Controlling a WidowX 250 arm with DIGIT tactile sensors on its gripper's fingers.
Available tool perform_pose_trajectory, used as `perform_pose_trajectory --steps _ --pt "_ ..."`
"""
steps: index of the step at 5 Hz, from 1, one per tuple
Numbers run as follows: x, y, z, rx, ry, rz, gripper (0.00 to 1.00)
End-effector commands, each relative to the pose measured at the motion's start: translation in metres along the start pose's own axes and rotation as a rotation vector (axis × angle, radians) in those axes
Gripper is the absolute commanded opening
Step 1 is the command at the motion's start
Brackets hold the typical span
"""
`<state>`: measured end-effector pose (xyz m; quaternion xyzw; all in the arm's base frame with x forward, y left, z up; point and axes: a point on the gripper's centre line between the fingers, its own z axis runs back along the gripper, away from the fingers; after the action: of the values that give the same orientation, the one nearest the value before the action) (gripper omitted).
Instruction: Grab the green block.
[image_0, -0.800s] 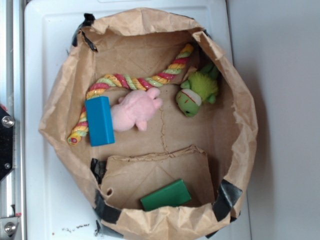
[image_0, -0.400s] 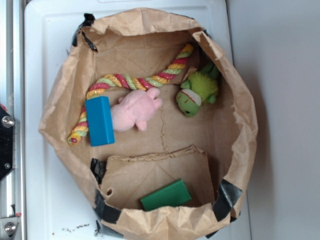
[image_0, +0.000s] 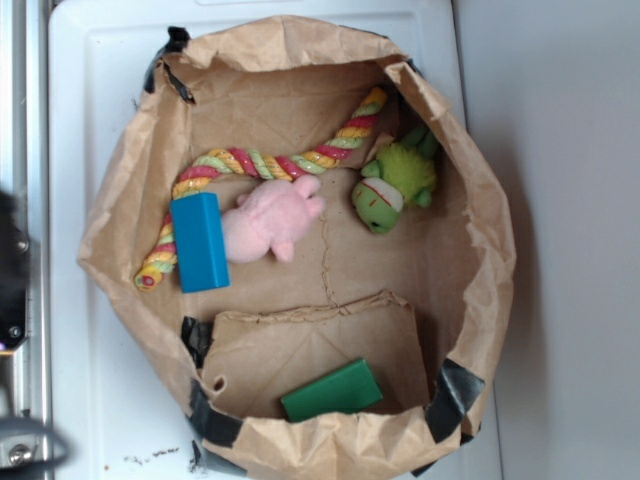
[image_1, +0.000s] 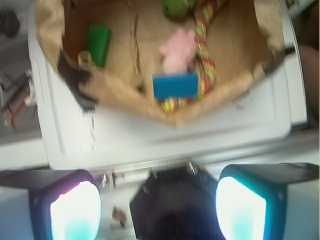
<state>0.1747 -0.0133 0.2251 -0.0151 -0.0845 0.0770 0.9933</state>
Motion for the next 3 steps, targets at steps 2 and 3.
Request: perform_pose_trajectory --steps 2,3 --pt "0.079 0.01 -0.03 0.003 -0.102 0.162 1.0" --pt "0.09 0.016 -0.049 -0.01 -0.13 0.18 1.0"
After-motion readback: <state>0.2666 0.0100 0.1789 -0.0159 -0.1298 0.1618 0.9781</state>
